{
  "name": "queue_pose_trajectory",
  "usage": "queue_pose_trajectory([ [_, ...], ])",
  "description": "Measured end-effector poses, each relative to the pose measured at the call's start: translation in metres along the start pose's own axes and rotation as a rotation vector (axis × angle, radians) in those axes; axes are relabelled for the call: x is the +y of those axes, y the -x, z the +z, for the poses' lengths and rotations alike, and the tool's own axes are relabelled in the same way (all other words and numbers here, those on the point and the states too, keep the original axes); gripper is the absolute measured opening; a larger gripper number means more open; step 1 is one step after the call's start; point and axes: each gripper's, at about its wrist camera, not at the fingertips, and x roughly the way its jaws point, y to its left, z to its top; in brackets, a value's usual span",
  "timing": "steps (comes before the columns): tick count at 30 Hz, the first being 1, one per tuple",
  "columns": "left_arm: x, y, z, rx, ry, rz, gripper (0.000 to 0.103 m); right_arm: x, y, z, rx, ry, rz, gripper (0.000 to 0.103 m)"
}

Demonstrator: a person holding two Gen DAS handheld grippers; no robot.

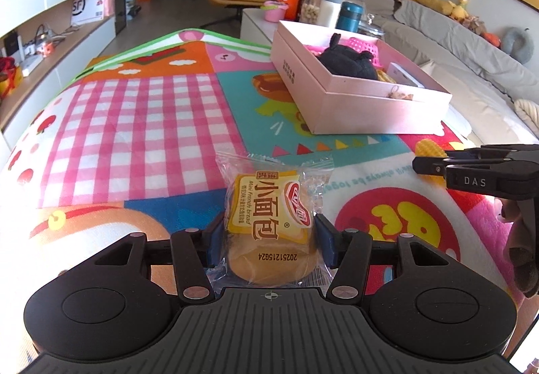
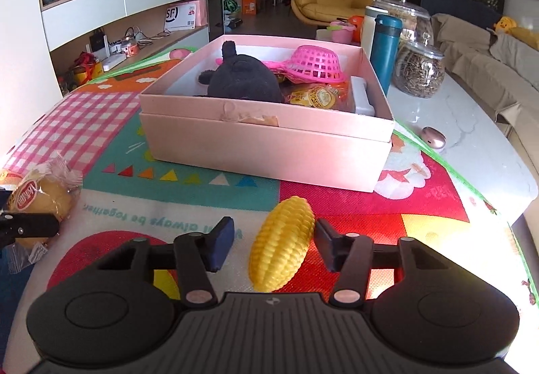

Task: Organize objects
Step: 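Grasp the yellow corn toy with the right gripper while the left holds the bread roll, then lower the bread roll into the box and open the left gripper while the right carries the corn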

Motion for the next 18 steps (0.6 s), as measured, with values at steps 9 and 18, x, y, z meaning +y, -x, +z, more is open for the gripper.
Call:
queue_pose_trajectory([
  [9,-0.022,0.018,-0.019,0.015,-0.025,0.004,0.058,0.010,0.052,-0.017,0.010,0.057,0.069,0.030],
  [18,-0.057,0.033,0.038,-0.090,-0.067,-0.109,0.057,-0.009,0.092,-0.020,-0.043,0.009,0.076,0.030],
])
